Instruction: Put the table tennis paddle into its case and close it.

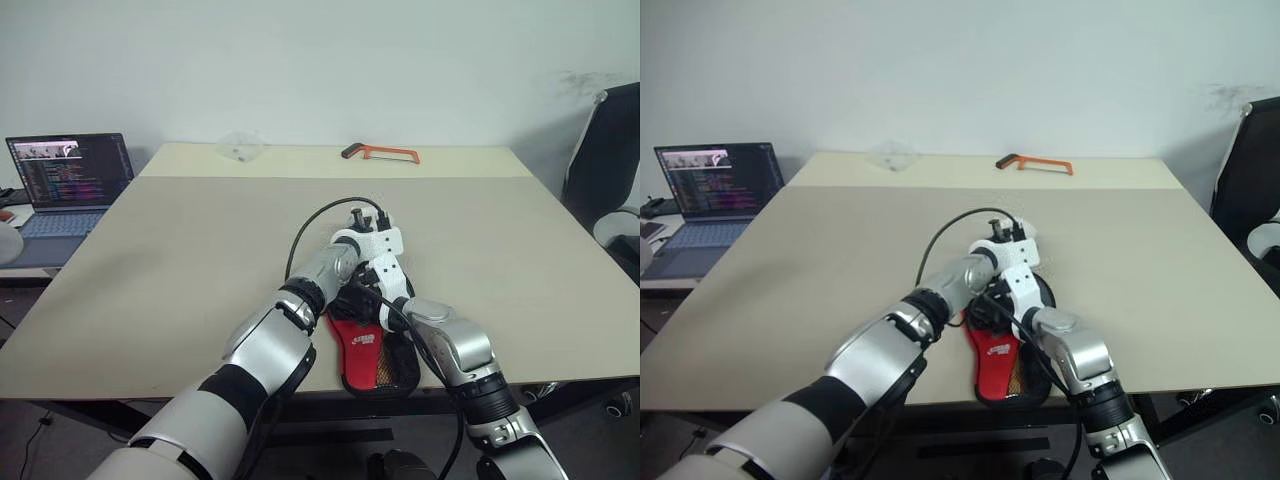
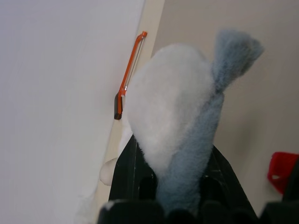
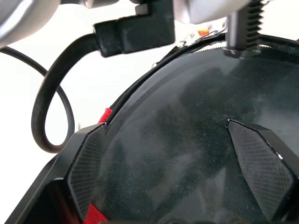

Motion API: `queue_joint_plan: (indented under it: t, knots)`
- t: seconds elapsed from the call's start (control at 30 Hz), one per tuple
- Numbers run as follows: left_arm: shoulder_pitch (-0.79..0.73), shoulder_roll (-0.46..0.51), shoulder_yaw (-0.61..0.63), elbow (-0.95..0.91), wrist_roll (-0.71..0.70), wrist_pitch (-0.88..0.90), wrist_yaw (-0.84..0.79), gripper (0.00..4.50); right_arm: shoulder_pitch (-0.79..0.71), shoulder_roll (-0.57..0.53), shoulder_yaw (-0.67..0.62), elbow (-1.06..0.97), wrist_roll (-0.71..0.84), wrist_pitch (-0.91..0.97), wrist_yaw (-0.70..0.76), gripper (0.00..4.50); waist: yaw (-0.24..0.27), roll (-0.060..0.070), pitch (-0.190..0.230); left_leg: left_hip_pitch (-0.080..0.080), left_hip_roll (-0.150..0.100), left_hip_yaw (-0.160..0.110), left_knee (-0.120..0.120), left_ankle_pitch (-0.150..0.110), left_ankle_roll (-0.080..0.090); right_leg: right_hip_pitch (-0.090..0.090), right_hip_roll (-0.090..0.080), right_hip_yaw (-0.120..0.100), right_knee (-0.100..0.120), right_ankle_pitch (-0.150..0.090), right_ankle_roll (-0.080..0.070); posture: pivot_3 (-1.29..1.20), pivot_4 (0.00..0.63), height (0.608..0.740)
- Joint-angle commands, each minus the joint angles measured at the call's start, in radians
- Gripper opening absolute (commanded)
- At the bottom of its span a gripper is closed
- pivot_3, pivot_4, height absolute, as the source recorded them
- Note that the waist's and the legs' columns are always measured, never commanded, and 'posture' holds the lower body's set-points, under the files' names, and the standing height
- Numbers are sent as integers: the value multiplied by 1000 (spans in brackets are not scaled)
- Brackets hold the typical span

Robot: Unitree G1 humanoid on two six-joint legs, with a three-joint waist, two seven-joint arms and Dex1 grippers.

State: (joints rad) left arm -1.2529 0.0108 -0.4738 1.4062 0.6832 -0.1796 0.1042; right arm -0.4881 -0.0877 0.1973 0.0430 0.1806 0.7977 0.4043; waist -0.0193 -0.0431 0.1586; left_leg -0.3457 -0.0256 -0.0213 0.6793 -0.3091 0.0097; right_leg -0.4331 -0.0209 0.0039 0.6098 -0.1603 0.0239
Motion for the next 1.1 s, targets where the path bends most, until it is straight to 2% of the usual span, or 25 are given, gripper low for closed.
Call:
queue_joint_plan:
  t: [0.03, 1.1]
  knots:
    - [-41, 6, -25, -23, 30, -42, 49, 431, 85, -5, 23, 99, 5, 128, -3, 4500, 0, 0, 0, 0, 0, 0, 0, 0, 0, 0, 0, 0, 0, 0, 0, 0, 150, 740]
    - [-95, -35, -128, -16, 137, -100, 132, 431, 98, -10, 31, 71, 6, 166, 8, 4500, 3, 0, 0, -1, 0, -2, 0, 0, 0, 0, -1, -3, -1, -1, 2, 0, 150, 740]
